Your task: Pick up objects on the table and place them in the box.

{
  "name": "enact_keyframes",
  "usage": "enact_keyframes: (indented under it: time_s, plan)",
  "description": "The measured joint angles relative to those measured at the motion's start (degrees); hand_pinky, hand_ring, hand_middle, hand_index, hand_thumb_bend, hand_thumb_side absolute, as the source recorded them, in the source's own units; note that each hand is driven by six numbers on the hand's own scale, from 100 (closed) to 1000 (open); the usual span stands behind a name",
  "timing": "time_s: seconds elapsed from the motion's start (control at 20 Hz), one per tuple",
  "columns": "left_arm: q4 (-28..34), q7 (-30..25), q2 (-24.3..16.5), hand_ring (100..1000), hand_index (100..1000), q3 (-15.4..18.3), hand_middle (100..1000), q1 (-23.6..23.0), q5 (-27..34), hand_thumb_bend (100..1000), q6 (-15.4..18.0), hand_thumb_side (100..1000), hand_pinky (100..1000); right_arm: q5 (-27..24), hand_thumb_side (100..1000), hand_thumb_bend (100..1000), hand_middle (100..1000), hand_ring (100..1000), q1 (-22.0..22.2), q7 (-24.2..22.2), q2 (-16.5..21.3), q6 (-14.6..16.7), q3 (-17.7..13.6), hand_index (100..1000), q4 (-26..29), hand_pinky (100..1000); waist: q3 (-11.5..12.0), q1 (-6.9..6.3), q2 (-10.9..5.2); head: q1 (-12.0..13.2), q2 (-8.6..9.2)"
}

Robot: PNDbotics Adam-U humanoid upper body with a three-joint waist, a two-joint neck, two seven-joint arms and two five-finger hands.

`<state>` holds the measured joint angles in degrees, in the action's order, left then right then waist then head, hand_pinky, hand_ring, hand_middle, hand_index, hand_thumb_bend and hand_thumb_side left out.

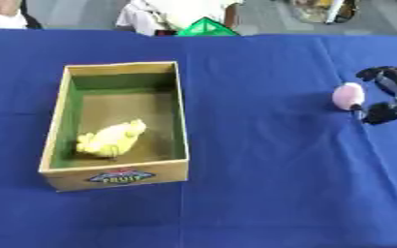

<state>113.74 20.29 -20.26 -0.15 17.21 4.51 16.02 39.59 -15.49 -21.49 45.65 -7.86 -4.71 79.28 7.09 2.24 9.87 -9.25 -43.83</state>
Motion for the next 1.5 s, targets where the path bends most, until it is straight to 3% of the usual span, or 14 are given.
enact_keyframes:
  time_s: [0.4,0.95,1.25,1.5]
  plan:
    - [0.00,-0.08,0.01,889,759,-0.05,738,0.01,0.02,231,-0.12,779,768,0.83,145,218,817,862,-3.96,2.74,-0.14,-1.10,1.34,919,-5.66,832,0.47,-0.09,0.35,-0.56,0.00]
    - [0.00,-0.35,0.03,890,759,-0.37,738,0.04,0.09,226,-0.24,783,768,5.74,120,221,807,857,-7.71,5.07,-1.06,-1.33,2.95,905,-13.09,824,0.98,-0.40,0.79,-1.06,0.00]
    - [0.00,-0.48,0.04,891,758,-0.38,739,0.08,0.28,224,-0.33,785,768,6.07,102,140,626,801,-7.85,5.51,-1.59,-1.13,2.98,774,-13.42,774,1.02,-0.42,0.92,-1.08,0.00]
    - [0.00,-0.59,0.05,891,758,-0.42,739,0.11,0.36,222,-0.43,783,768,5.79,100,100,538,749,-7.63,8.18,-1.63,-1.96,2.98,689,-11.63,738,1.02,-0.44,0.92,-1.09,0.00]
